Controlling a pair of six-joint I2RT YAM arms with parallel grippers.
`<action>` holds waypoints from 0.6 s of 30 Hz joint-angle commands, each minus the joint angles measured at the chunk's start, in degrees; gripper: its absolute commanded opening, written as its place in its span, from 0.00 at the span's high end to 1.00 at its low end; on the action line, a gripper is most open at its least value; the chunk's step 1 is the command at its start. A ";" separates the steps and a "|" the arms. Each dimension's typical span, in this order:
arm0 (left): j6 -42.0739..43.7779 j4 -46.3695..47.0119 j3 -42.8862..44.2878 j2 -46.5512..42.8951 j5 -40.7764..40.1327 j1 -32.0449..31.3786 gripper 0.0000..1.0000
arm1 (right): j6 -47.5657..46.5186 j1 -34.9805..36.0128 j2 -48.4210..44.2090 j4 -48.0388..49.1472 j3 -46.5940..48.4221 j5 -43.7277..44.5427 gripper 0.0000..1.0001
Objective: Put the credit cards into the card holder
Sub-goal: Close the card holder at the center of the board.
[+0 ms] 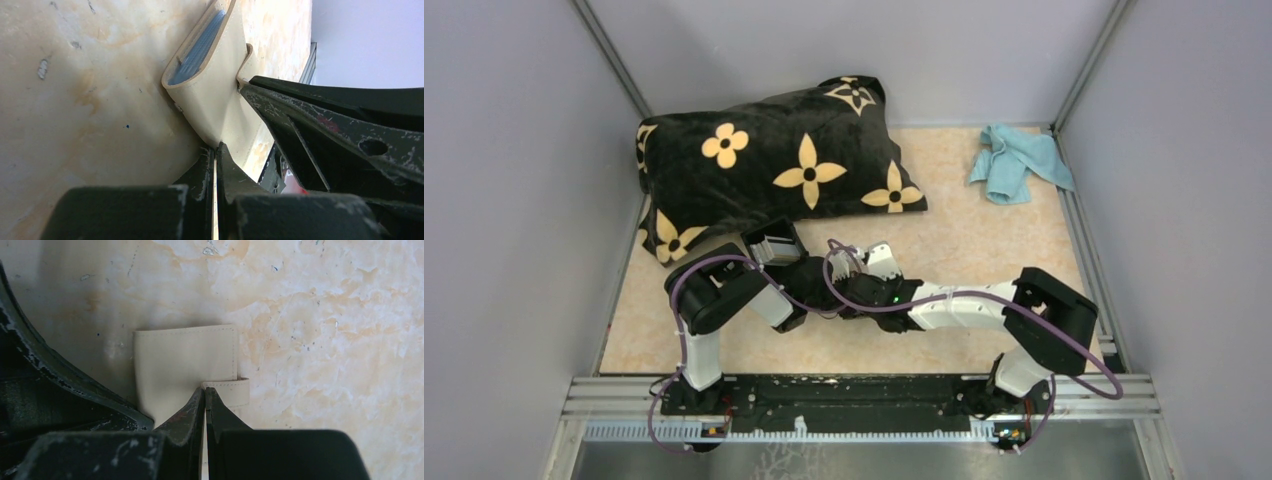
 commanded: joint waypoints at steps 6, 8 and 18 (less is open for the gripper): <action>1.80 -4.95 0.51 1.22 0.19 -0.54 1.00 | 4.47 -2.14 -0.46 0.42 -5.46 -6.04 0.98; 1.99 -5.33 0.61 1.06 0.01 -0.57 1.00 | 5.40 -2.11 -0.53 0.76 -6.15 -6.74 0.99; 1.95 -5.41 0.67 1.21 0.08 -0.67 1.00 | 12.69 0.10 -2.31 -1.92 -8.84 -6.15 0.99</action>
